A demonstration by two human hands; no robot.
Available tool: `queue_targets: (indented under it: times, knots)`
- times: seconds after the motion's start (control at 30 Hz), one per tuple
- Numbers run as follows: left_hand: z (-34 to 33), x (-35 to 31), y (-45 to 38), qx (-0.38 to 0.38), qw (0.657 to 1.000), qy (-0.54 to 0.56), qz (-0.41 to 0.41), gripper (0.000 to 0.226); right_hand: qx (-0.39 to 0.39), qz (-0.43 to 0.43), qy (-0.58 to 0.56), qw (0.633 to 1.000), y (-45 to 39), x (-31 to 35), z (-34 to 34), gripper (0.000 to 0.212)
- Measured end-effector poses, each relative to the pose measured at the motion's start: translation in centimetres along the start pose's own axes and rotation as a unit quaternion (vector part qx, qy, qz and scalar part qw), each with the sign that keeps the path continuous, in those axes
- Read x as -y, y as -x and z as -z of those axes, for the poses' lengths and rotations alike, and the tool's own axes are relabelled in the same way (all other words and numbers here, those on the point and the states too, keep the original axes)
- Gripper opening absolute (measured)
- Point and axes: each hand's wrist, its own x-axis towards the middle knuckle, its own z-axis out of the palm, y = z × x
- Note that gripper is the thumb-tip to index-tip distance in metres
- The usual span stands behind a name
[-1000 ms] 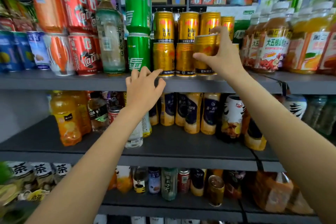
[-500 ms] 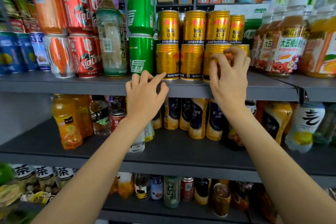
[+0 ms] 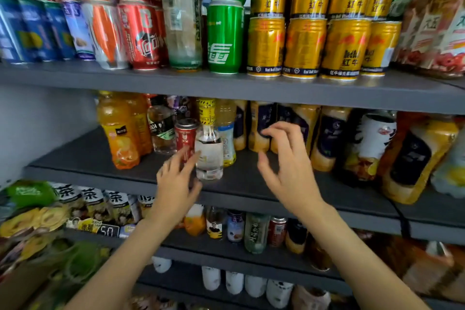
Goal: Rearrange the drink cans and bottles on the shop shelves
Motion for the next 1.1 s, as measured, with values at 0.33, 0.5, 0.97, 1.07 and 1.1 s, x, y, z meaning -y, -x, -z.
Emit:
queue_targets:
  times: [0.33, 0.5, 0.97, 1.07, 1.1]
  knots:
    - [2.1, 8.1, 2.2, 0.054, 0.992, -0.003, 0.115, 0.048, 0.136, -0.314, -0.142, 0.929, -0.7, 0.8, -15.3, 0.087]
    - [1.0, 9.9, 0.7, 0.058, 0.995, 0.037, 0.066, 0.045, 0.058, -0.364, -0.126, 0.921, -0.5, 1.6, -17.8, 0.082]
    - [-3.2, -8.5, -3.3, 0.046, 0.964, 0.211, -0.156, 0.039, -0.001, -0.323, -0.015, 0.946, 8.0, -4.5, 6.6, 0.067]
    - [-4.3, -18.0, -3.1, 0.04, 0.944, 0.253, -0.208, 0.038, -0.043, -0.279, 0.024, 0.959, 9.1, -6.2, 15.5, 0.071]
    - [-4.7, -21.4, -2.7, 0.036, 0.938, 0.266, -0.218, 0.038, -0.058, -0.264, 0.034, 0.962, 9.5, -6.9, 18.7, 0.072]
